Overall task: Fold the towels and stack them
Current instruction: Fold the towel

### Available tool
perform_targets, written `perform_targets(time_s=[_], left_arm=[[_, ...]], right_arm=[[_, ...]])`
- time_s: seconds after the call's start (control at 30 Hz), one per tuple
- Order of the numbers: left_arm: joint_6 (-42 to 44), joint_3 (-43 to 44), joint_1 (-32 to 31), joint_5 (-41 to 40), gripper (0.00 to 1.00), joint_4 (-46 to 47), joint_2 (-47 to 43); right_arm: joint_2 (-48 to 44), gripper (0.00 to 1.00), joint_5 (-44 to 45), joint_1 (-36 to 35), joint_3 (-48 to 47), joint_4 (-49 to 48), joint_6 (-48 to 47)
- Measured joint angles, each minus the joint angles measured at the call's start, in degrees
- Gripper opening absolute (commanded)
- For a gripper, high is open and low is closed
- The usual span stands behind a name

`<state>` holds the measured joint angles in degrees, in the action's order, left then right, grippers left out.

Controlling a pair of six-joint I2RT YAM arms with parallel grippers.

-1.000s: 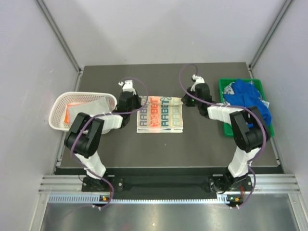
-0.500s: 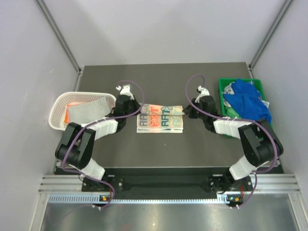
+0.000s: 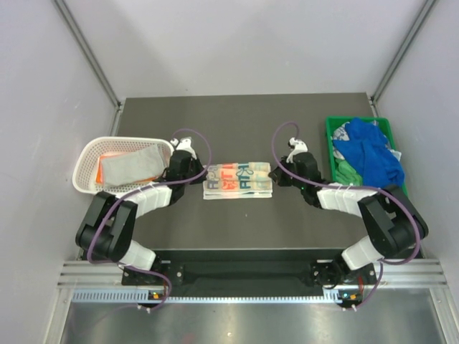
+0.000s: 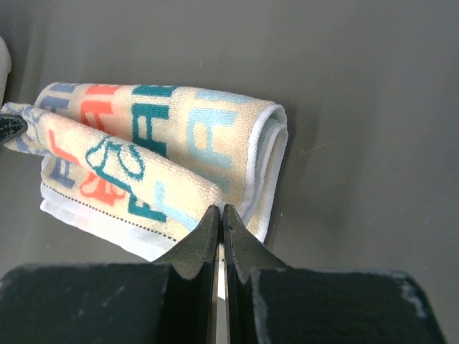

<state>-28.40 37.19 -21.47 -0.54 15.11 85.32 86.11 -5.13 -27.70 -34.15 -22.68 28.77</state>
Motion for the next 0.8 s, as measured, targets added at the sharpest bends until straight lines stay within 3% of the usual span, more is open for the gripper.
perform_targets(time_s=[0.37, 0.8], left_arm=[[-0.3, -2.4, 0.0, 3.5, 0.06, 0.0, -0.5], [-0.4, -3.2, 0.0, 4.2, 0.23, -1.9, -3.1]], right_arm=[[-0.5, 0.0, 1.3, -0.1, 0.9, -0.1, 0.0], [-0.5, 0.04, 1.4, -1.4, 3.7, -1.5, 0.8]])
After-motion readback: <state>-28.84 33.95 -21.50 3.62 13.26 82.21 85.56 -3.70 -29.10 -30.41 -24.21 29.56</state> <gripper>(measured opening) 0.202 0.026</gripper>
